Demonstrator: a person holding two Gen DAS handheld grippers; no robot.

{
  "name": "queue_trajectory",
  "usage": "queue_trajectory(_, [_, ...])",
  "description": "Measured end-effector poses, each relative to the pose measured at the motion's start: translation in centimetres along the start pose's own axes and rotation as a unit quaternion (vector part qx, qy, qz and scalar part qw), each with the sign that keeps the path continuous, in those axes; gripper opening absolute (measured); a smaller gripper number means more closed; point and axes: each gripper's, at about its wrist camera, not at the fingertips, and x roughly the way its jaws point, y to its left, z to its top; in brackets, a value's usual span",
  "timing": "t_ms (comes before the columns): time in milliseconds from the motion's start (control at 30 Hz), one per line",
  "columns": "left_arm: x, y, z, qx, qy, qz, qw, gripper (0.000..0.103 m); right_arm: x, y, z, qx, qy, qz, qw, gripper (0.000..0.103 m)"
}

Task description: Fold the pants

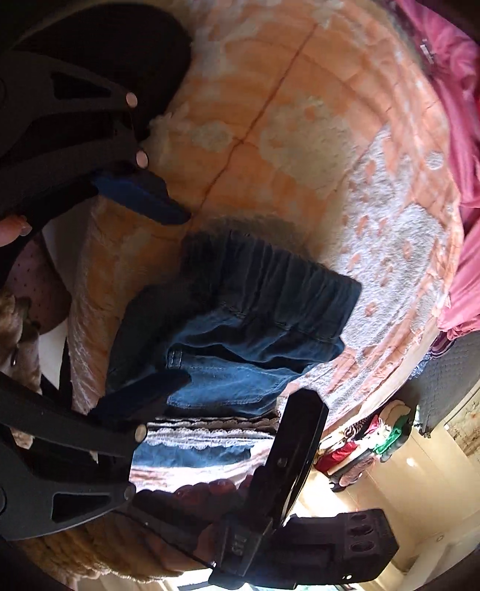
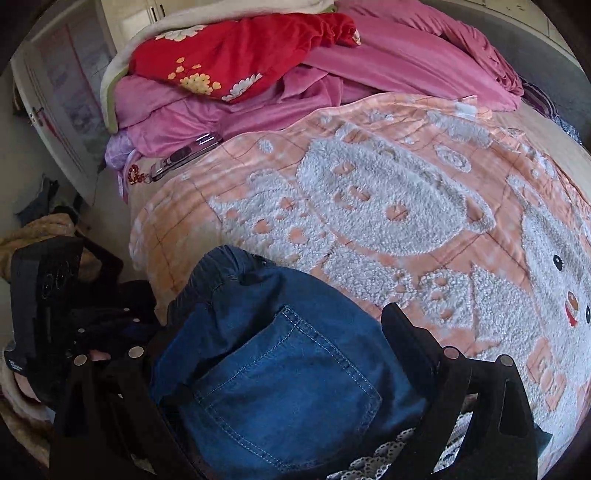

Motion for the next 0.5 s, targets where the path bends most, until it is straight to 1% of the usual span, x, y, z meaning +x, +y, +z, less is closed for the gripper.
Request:
queue_trajectory(33, [0.3, 0.1, -0.1, -0.007, 0.004, -0.006, 1.0000, 0.064, 0.4, 0.1, 0.2, -0.006, 0.005, 0.003, 1.000, 0.095])
queue_trajectory(100, [0.7, 0.2, -0.2, -0.010, 0.007, -0.008, 0.9999, 0.064, 1.3, 0.2, 0.6, -0.015, 0.016, 0.009, 1.000, 0.095])
queue_trajectory(333, [1.2, 0.6, -0.1, -0.023, 0.008, -0.017, 0.9996, 0.064, 4.3, 1.1, 1.9, -0.037, 0.054, 0.053, 0.996, 0.095])
queue_trajectory(433, [1.3, 0.7, -0.1, -0.023, 0.009, -0.018, 0.9995, 0.064, 5.8, 1.3, 2.3, -0.044, 0.070, 0.076, 0.994, 0.095])
queue_trajectory(500, [1.3, 0.7, -0.1, -0.023, 0.010, -0.021, 0.9995, 0.065, 6.8, 1.2, 2.4, -0.044, 0.081, 0.100, 0.991, 0.095])
